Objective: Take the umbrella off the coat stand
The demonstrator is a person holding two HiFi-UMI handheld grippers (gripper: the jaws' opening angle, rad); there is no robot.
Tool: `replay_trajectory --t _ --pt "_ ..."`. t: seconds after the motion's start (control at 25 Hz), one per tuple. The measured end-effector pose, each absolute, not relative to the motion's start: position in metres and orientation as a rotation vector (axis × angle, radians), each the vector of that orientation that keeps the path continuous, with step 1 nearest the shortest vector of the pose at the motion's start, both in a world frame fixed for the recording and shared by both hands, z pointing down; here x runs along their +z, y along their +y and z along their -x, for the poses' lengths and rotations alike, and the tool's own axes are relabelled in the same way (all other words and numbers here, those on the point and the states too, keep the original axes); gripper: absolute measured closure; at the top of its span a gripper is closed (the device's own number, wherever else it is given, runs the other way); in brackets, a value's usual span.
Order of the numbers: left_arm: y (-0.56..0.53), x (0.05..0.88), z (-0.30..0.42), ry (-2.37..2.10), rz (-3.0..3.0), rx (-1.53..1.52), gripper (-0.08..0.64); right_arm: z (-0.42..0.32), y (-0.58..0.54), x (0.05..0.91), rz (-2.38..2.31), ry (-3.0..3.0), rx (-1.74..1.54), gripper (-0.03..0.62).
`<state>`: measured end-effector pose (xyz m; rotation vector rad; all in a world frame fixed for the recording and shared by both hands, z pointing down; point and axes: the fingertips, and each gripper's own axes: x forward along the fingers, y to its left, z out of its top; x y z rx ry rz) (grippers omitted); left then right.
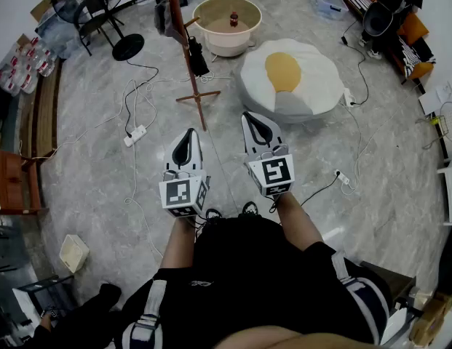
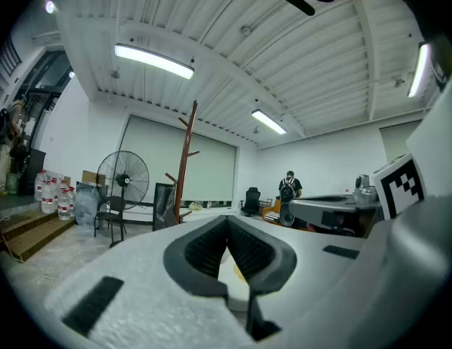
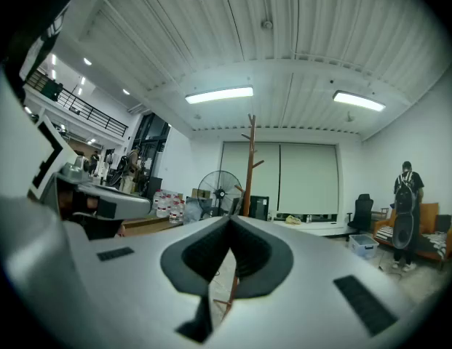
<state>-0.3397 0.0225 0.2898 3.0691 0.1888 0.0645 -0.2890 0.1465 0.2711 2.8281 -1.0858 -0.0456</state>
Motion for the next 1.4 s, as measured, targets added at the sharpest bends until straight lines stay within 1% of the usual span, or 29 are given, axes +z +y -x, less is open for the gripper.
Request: replay_trajectory --t 0.24,0.28,0.4,0.64,0.8,1.2,1.4 --pt "0.006 0.299 0.35 0.206 -3.052 0.098 0.558 0.306 0.123 0.279 -2.838 -1.147 -0.056 0.585" --pt "0.003 0.302 0.353 0.211 -3.046 0.113 0.558 0.31 0.117 0.283 -2.828 -1.164 -0.05 0.573" --pt "-0.008 0.313 0.362 0.23 -3.031 0.143 0.558 0.322 0.102 0.294 -2.82 -1.234 -0.021 0.503" --pt "-0.023 0.326 0.371 0.287 -3.009 0.168 0.558 0.327 0.095 0.318 -2.823 -1.187 0.096 0.421" --pt "-0.033 0.34 0.372 0.309 -2.998 0.236 0.558 0.328 0.096 0.332 -2.835 -1.167 0.182 0.35" --pt "-0.041 0.36 0.348 0.35 -2.983 0.287 0.558 0.306 0.092 0.349 -2.839 -1.151 0.246 0.305" --pt "-0.043 0.364 0.32 0.341 -2.993 0.324 0.558 0.277 0.09 0.355 -2.821 -1.188 0.275 0.29"
